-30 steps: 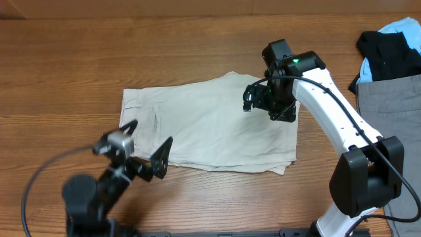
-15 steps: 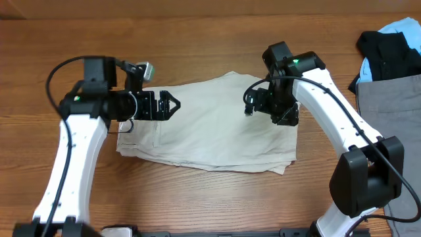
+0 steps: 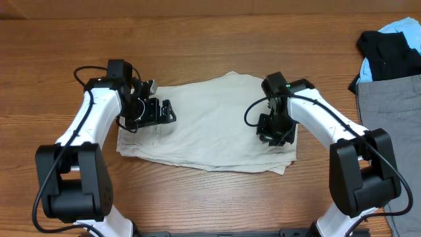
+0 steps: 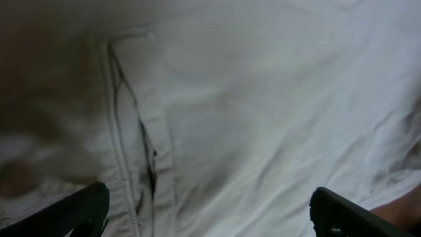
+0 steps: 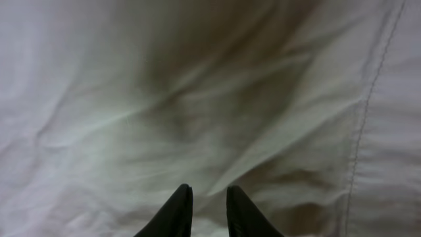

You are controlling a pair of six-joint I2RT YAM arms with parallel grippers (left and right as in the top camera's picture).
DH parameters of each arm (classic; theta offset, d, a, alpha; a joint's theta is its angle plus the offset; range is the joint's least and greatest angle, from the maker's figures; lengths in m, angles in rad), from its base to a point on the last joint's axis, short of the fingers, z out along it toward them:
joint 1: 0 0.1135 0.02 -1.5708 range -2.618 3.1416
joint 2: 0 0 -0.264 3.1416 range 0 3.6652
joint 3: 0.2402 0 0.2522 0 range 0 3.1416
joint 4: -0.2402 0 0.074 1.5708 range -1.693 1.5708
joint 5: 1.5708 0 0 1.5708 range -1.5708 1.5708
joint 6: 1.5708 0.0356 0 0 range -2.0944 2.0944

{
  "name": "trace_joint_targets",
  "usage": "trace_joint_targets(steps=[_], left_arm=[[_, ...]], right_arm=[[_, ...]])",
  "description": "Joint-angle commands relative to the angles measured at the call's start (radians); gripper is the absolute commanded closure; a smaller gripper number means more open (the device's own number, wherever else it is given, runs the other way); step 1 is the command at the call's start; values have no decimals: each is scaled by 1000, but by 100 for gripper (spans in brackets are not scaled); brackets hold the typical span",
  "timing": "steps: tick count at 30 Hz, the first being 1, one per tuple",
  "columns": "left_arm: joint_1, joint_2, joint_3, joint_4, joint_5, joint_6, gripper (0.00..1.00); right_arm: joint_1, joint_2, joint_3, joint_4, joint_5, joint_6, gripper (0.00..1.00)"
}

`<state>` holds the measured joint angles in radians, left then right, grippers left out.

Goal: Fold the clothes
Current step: 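Grasp the near corners of the shorts with both grippers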

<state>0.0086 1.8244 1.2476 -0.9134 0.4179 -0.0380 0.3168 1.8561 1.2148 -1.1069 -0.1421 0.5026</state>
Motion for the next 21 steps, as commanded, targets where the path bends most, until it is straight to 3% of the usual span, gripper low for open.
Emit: trace_joint_targets(steps=[1,2,3,4,7,10,13,16,18,21], left_arm=[[6,21,24,1,-72,-21,0],[6,23,23,0,-101,-22,16],[6,24,23,0,-129,-26,47],[6,28,23,-1,-189,-65,61],[6,41,22,-7,-212,-78,65],[6,68,21,2,-215,-78,84],[6,105,21,13,-216,-79,94],[6,145,21,12,-216,-79,96],[6,189,21,12,-220,-82,96],[16,214,21,14,-230,-102,96]], right_arm=[[2,-14,-21,15,6,26,78],[2,-14,-21,14,6,27,78],[2,-14,-21,11,6,31,78],[2,-14,-22,6,8,47,78],[2,-14,-39,6,6,52,78],[2,-14,-73,29,6,53,78],[2,-14,-112,66,7,75,80],[-4,-14,-134,89,6,78,81],[-18,-14,-158,106,-3,108,94],[-25,-14,-182,107,-2,129,96]])
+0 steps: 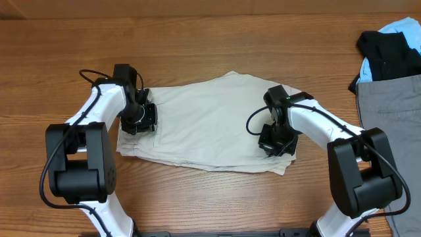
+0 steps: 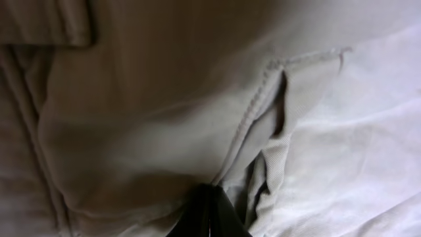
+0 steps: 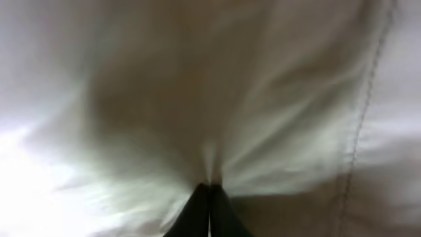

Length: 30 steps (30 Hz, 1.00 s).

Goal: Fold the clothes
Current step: 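Grasp the near corners of the shorts with both grippers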

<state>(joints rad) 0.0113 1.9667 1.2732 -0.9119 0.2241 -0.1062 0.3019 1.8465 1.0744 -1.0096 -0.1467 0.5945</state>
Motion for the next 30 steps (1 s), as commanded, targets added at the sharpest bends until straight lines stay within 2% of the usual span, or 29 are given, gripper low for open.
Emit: trace_joint_targets(steps=[1,10,19,27,29,30], left_arm=[[21,74,-4,12,-53,-53,96],[185,74,-4,-4,-72,-120,96],[290,74,4,8,40,-104,96],[288,53,187,-163,91,-95,96],[288,50,230,-200,91,-96,96],[288,50,256,-219,91,-96,96]], right_arm=[[-16,-4,-49,10,3,47,96],[-74,-4,-57,14,53,88,96],[-90,-5,3,2,68,56,96],[-90,-9,279,-158,122,45,96],[-90,-9,346,-159,114,14,92],[-90,-9,393,-140,97,-20,86]])
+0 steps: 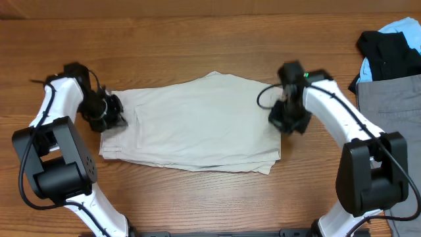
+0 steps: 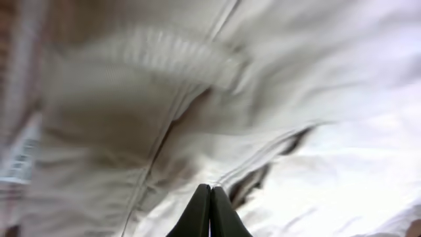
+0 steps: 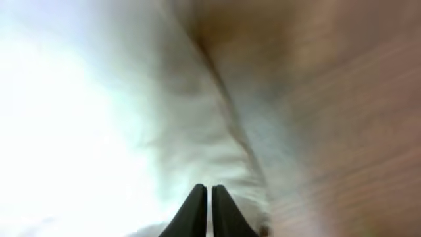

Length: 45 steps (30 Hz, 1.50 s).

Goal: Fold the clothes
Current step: 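Grasp the near corners of the shorts with both grippers, then lift the near edge with both grippers and fold it toward the far edge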

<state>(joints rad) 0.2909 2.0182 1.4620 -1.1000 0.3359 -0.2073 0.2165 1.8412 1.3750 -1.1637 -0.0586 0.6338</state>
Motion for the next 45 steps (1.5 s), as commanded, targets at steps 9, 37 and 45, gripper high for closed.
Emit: trace_joint_targets(steps=[9,37,45], left_arm=[[-31,0,84,69,2,23,96],[-151,105,56,200,-237,1,96],[-97,212,56,216,-242,1,96]], right_arm=[[-5,50,119,220,-68,-118,83],[-11,261,119,328,10,-110,93],[-22,263,110,334,63,-77,96]])
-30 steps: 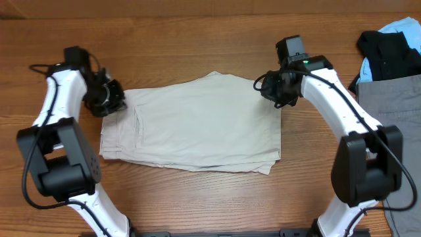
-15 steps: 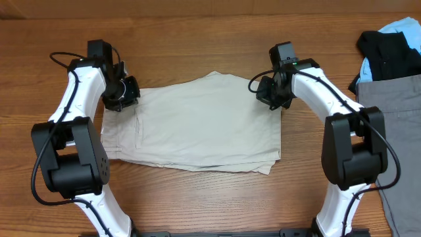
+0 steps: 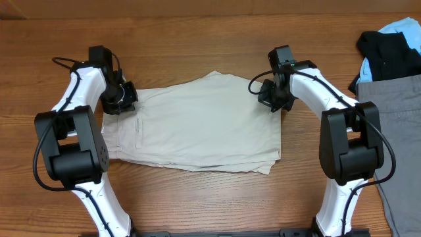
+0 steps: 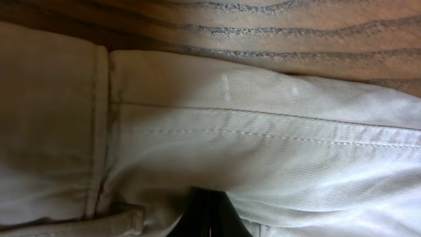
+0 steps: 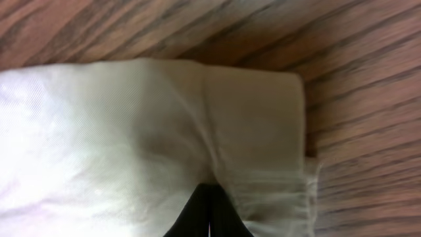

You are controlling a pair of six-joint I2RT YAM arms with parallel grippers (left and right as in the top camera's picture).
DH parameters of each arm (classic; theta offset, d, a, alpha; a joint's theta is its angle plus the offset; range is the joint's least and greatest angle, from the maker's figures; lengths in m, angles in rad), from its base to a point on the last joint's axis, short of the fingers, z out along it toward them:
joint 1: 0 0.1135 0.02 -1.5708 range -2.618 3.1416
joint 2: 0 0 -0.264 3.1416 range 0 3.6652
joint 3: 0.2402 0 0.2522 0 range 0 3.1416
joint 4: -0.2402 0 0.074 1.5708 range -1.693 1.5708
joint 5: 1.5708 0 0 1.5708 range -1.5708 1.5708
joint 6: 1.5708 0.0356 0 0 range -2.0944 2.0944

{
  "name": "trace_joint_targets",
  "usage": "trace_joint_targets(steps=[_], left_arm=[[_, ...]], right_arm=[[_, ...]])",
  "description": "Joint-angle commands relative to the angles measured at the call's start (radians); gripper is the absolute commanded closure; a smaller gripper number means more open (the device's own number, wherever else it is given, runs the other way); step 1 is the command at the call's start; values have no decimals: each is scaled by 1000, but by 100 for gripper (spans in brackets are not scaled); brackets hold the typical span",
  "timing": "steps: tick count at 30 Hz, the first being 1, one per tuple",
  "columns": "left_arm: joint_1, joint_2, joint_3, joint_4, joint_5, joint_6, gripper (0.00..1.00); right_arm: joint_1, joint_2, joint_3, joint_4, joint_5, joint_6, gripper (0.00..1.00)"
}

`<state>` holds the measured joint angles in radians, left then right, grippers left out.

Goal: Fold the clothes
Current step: 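Lift the near edge with both grippers and fold it toward the far edge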

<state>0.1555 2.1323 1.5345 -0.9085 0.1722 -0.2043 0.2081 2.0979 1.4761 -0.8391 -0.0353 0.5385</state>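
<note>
A cream garment [image 3: 197,125] lies flat and folded on the wooden table [image 3: 210,46], long side running left to right. My left gripper [image 3: 122,101] is at its far left corner, shut on the cloth beside a stitched waistband seam [image 4: 197,131]. In the left wrist view the left gripper [image 4: 209,197] shows dark fingertips pressed together in fabric. My right gripper [image 3: 273,102] is at the far right corner, shut on the hemmed edge [image 5: 263,125]. The right gripper [image 5: 210,192] has its tips closed under the cloth there.
At the right edge of the table lies a pile of other clothes: a black garment [image 3: 389,51], something light blue [image 3: 402,26] and grey trousers [image 3: 395,131]. Bare wood surrounds the cream garment.
Both grippers, still shut on cloth, now sit farther back at the garment's far corners. The left one moved right and back, the right one left and back. The far edge lies straighter.
First my left gripper stood open over the garment's left part and the right one nearly shut on its right part. Then both were shut on cloth. Later the garment lay farther left and flatter, with grippers at its ends, and now at its far corners.
</note>
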Motion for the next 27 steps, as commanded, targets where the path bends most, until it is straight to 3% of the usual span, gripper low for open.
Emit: trace_joint_targets(steps=[1,17,23,27], left_arm=[[42,98,-16,28,-79,-2,96],[68,97,-3,146,-103,-33,96],[89,97,98,44,-105,-72,96],[100,97,237,-76,-105,-73,96]], right_arm=[[-14,6,9,10,43,15,96],[-25,21,-6,31,120,83,96],[-48,21,28,29,132,83,96],[-87,21,196,-93,132,55,96]])
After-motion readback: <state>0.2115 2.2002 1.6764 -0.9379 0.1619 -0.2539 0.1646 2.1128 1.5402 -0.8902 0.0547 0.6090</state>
